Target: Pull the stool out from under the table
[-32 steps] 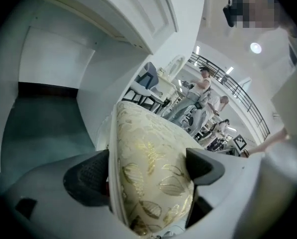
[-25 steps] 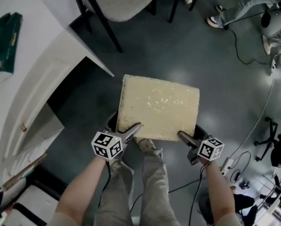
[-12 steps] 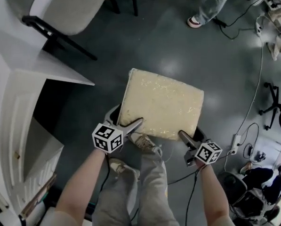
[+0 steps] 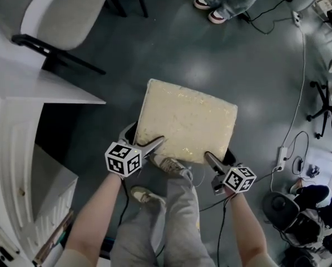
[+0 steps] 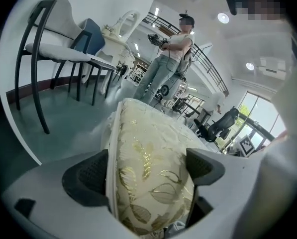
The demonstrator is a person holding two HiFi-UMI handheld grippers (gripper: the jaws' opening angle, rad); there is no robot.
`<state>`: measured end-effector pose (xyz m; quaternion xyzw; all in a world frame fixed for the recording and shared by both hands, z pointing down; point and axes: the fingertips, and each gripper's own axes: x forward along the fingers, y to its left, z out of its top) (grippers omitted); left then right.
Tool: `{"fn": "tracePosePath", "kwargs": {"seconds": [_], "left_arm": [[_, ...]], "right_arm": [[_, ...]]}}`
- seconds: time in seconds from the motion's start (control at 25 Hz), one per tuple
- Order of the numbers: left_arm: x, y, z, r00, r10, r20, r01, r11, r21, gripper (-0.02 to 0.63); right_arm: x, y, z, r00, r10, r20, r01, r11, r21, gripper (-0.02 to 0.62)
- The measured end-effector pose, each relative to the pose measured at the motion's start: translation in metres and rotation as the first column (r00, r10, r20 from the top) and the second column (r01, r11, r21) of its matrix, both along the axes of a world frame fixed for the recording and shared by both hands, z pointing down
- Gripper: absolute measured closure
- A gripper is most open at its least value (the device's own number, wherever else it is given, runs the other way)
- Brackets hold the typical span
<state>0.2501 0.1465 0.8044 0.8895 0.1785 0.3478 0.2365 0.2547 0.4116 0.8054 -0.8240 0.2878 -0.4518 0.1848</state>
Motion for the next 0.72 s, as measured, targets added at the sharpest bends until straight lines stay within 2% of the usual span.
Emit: {"fn": "tracePosePath", "kwargs": {"seconds": [0.24,0.32,0.4,0.52,0.64,0.72], "left_arm": [[-0.001,0.002,0.000,0.999,-0.023,0.037,0.023,1.000,0.019,0.107],[-0.003,0.001,0.001,0.996,-0.038,0.077,0.036,0.999,0.020,0.106],[-0.007,-0.003,0.002,0.992,-0.054,0.117,0.051,0.998,0.032,0.107],[-0.017,-0.014,0.000,0.986,-0.091,0.140,0.080,0.994,0.080,0.107],[-0.028,-0.021,-0.006,0.977,-0.120,0.178,0.109,0.992,0.068,0.110],[-0.035,-0.028,-0.015,0.972,-0.145,0.185,0.135,0.989,0.065,0.137]], "right_arm": [[0.000,0.003,0.001,0.999,0.014,0.028,-0.014,1.000,-0.023,0.086],[-0.002,0.005,0.000,0.998,0.040,0.044,-0.038,0.999,-0.039,0.086],[-0.006,0.005,-0.001,0.996,0.068,0.052,-0.064,0.995,-0.080,0.085],[-0.008,0.002,-0.008,0.996,0.086,0.025,-0.080,0.982,-0.169,0.086],[-0.008,-0.002,-0.014,0.997,0.082,0.012,-0.077,0.969,-0.235,0.120],[-0.007,-0.001,-0.016,0.996,0.088,0.018,-0.080,0.959,-0.272,0.133]]}}
